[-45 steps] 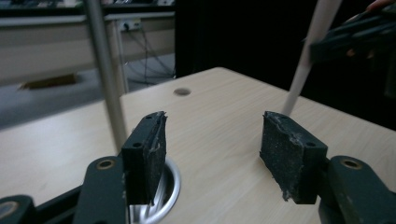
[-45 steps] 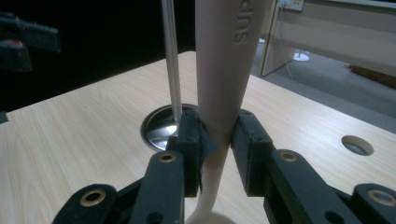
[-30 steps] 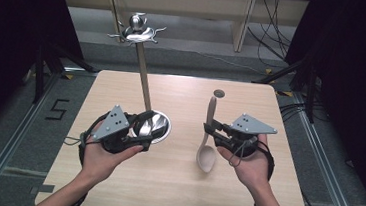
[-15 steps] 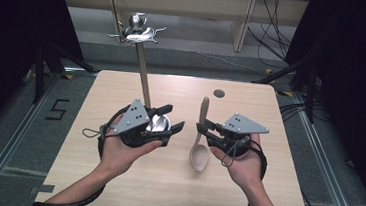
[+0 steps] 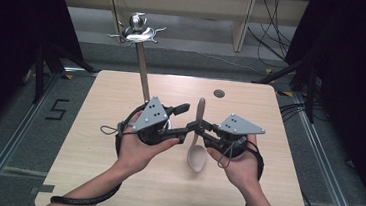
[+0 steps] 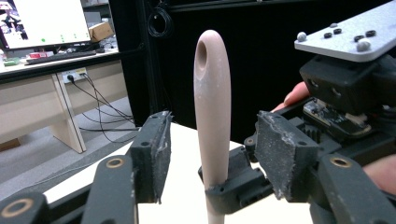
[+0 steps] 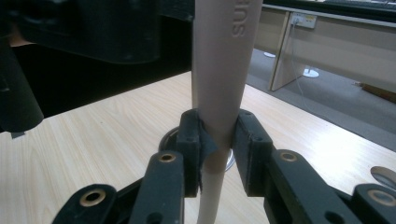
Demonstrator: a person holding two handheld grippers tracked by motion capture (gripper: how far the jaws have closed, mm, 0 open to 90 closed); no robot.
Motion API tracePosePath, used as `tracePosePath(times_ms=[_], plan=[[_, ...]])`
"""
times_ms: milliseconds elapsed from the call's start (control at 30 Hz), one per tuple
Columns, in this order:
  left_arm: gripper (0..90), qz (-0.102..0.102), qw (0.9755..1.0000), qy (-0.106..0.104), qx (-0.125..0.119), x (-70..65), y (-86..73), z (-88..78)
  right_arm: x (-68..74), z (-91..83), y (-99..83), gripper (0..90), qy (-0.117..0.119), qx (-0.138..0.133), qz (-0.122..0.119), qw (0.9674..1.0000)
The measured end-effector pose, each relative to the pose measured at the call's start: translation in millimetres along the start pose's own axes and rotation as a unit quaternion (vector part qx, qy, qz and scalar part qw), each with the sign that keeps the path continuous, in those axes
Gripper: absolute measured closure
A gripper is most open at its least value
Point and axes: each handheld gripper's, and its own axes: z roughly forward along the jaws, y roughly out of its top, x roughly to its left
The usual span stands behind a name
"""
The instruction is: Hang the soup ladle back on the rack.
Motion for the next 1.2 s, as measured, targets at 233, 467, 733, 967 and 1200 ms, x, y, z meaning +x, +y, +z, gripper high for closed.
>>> tracePosePath(times_ms=[233,467,733,967,1200], plan=[[56.3,-0.002,1.0,-0.001,0.0,-0.7,2.0,7.3,1.7,2.3,1.8,74.1,-0.007,0.001,-0.029,0.9996],[63.5,-0.005,1.0,0.006,-0.001,0.1,2.7,10.7,4.6,3.7,3.9,74.1,-0.017,0.003,-0.035,0.9992],[69.6,-0.005,0.9999,0.016,0.002,0.7,0.6,11.4,8.0,6.0,4.5,74.1,-0.025,0.006,-0.041,0.9988],[71.2,0.002,0.9999,0.015,0.008,1.0,3.2,11.8,9.4,7.9,4.7,73.7,-0.038,0.0,-0.04,0.9985],[71.4,-0.007,0.9997,0.02,0.006,19.2,14.9,7.6,6.9,3.0,6.8,49.7,-0.033,0.003,-0.036,0.9988]])
